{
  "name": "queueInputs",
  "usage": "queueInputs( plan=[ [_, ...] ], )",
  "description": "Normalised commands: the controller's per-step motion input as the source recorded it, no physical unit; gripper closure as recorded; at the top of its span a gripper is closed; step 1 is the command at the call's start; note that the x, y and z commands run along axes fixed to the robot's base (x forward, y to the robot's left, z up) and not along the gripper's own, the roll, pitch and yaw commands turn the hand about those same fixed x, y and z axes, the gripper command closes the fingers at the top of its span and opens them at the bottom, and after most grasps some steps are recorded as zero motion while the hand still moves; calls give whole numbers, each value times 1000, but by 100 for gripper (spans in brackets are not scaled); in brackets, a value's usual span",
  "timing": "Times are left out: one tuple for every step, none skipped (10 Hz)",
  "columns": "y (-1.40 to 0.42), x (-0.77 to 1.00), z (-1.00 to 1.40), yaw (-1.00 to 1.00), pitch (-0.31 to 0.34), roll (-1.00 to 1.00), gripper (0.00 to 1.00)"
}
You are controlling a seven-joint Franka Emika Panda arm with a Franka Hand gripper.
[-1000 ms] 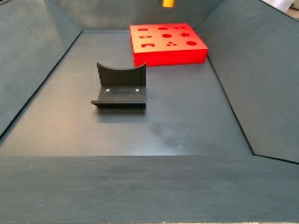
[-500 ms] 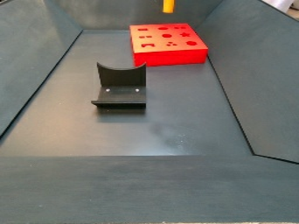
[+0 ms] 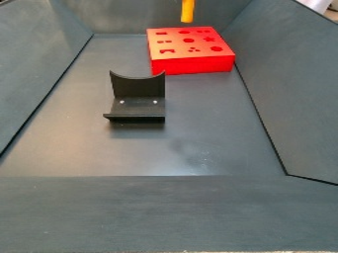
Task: Pick up the oval object. Move up. Place the oval object on the fixture. Regrasp the oval object. Move to above the board. Insert the oval object.
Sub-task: Insert the oval object.
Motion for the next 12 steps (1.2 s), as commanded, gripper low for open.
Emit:
queueInputs(
  plan=[
    [-120, 14, -389, 89, -143, 329, 100],
    [-140, 0, -343, 100, -129, 354, 100],
    [-129, 0, -220, 103, -93, 264, 100],
    [-114, 0, -114, 43, -54, 149, 100],
    [-77, 0, -74, 37, -47, 97, 100],
    [0, 0, -66, 57, -20, 71, 100],
    [0, 20, -63, 63, -10, 60, 100],
    [0, 151, -46, 54, 0, 50, 100],
    [0, 186, -57, 60, 0, 14, 100],
    [0, 157, -49, 60, 0, 31, 100],
    [0, 131, -34, 54, 0, 40, 100],
    [0, 94, -60, 66, 0, 49, 100]
  ],
)
